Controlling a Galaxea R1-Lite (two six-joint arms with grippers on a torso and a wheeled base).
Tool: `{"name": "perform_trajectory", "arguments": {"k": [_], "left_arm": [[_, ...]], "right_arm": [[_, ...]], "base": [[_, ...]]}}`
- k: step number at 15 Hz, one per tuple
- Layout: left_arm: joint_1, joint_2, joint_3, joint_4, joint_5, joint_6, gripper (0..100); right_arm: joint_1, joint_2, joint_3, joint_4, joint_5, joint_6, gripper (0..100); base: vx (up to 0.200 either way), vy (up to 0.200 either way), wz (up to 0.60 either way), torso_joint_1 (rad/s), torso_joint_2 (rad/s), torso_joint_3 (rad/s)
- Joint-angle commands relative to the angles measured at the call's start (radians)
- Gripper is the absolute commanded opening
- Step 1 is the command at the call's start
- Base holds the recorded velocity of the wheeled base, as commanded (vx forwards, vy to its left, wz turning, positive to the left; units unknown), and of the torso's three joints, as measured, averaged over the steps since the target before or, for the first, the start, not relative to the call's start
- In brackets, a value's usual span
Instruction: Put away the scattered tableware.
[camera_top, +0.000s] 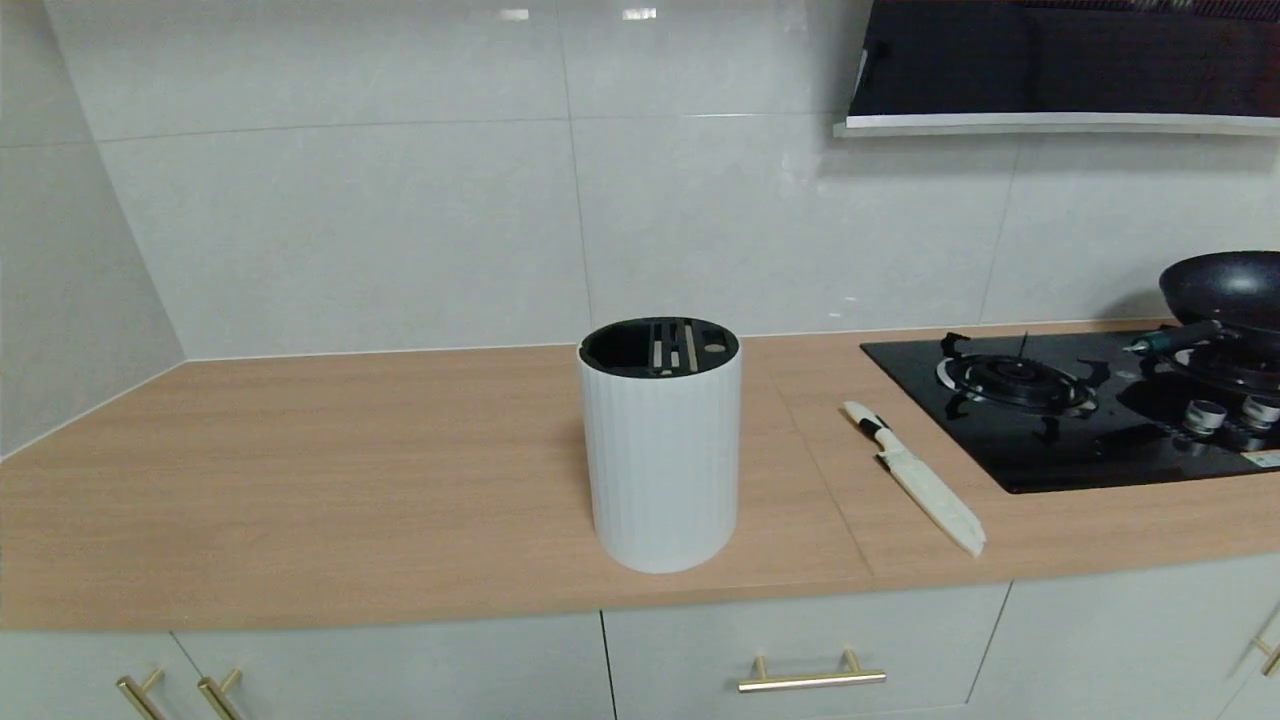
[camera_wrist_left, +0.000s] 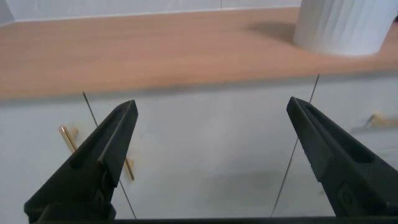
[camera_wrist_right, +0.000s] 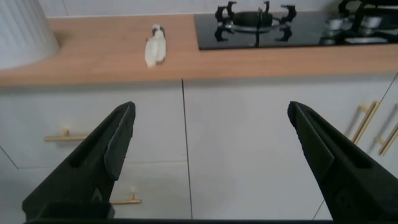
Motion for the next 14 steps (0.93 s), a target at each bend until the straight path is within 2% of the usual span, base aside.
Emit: {"name": "perform_trajectory", "arguments": {"k": [1, 14], "left_arm": [[0.0, 0.0, 0.0, 0.0, 0.0, 0.0, 100], [0.0, 0.0, 0.0, 0.0, 0.0, 0.0, 100]], "right_arm": [[0.0, 0.001, 0.0, 0.0, 0.0, 0.0, 100], [0.0, 0.001, 0.0, 0.0, 0.0, 0.0, 100]], "base": [[0.0, 0.0, 0.0, 0.222, -0.49, -0.286], [0.0, 0.0, 0.0, 0.259, -0.56, -0.3]]}}
